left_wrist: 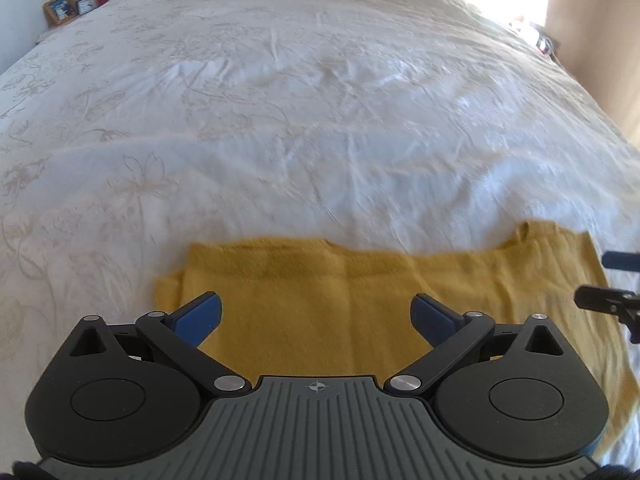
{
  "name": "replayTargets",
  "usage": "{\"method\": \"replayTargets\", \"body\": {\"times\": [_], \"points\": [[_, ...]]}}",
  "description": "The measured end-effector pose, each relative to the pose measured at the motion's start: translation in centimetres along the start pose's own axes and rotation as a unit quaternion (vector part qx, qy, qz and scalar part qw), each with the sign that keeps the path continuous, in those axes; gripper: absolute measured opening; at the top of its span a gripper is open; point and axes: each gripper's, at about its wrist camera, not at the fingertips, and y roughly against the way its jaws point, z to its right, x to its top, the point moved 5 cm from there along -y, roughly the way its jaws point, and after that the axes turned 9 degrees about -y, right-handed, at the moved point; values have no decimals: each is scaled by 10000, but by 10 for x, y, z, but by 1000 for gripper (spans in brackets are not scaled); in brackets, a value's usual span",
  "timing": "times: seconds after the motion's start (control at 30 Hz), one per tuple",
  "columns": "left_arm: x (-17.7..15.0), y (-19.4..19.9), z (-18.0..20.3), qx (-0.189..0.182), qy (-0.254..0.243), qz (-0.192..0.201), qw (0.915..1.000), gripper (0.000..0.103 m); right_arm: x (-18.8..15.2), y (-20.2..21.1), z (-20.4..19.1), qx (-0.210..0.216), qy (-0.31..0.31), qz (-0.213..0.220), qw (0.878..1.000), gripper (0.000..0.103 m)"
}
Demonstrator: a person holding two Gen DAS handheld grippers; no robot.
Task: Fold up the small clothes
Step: 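Move both grippers over the folded sweater to check the fold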
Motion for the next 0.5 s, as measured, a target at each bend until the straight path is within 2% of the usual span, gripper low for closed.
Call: {"method": "replayTargets", "body": {"times": [0.13, 0.27, 0.33, 0.4, 0.5], "points": [[-49, -2, 17, 56, -250, -487, 9985, 103, -38, -3, 3, -225, 168, -438, 9986, 102], [-93, 14, 18, 147, -528, -561, 9969, 103, -76, 9, 30, -638, 247, -684, 9953, 102], [-104, 22, 15, 96, -529, -532, 9971, 103, -90, 19, 49, -675, -132, -803, 9944, 102], [-113, 27, 7, 135, -414, -698, 9966, 103, -99, 29, 65, -816, -462, -805, 9923, 102], [-124, 35, -6, 167, 96, -785, 9967, 103, -107, 45, 75, -976, -773, -751, 9894, 102]]}}
